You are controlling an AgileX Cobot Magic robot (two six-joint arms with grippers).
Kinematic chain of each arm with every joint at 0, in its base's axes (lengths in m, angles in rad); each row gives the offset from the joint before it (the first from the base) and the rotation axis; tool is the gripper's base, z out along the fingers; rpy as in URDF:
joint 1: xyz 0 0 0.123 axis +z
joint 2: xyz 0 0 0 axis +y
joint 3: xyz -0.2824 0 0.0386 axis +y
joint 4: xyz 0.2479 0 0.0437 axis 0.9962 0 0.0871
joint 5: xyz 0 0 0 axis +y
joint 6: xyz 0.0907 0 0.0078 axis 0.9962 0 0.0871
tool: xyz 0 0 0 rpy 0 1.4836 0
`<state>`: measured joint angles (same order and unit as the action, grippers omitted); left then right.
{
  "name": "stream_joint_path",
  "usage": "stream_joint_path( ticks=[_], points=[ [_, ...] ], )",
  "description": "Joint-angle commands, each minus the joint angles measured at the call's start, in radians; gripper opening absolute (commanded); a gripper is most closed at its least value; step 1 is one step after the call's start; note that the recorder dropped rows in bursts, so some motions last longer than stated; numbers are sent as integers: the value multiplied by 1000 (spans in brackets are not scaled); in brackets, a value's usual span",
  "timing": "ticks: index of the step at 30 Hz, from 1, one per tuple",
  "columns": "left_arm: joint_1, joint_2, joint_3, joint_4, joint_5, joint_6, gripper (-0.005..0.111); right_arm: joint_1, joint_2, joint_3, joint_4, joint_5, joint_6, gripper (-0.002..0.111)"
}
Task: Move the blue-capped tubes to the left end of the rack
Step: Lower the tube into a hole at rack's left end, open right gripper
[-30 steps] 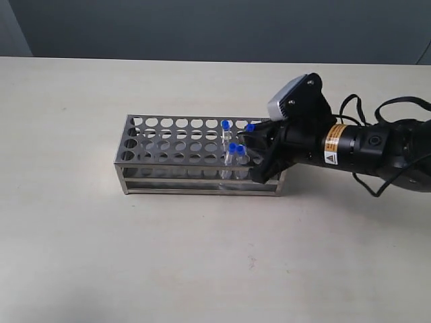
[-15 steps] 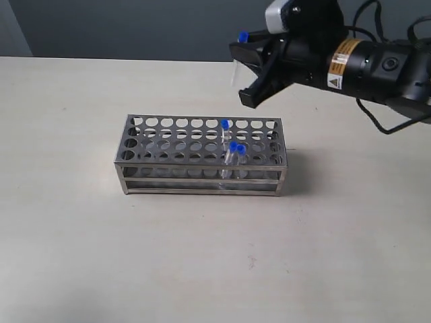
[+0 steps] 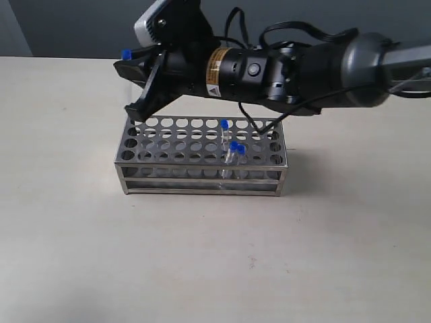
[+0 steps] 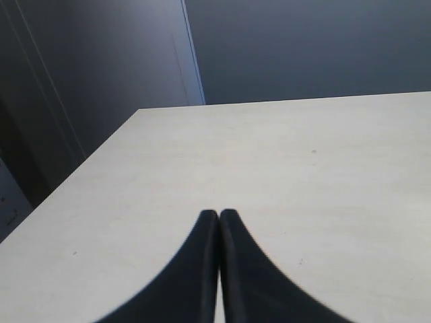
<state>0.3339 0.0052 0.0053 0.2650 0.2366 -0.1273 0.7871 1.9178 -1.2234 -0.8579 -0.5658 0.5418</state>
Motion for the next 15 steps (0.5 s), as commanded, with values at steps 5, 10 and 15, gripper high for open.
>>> stream_joint_path(
  ticks=[5,10,15],
  points=[
    [-7,-5,-5,0,-2,0,1,4,144,-150,-1,37,90,0],
    [-7,-5,-5,0,-2,0,1,4,150,-156,-11,124,90,0],
    [-7,-5,-5,0,-2,0,1,4,150,-156,-11,143,90,0]
  ],
)
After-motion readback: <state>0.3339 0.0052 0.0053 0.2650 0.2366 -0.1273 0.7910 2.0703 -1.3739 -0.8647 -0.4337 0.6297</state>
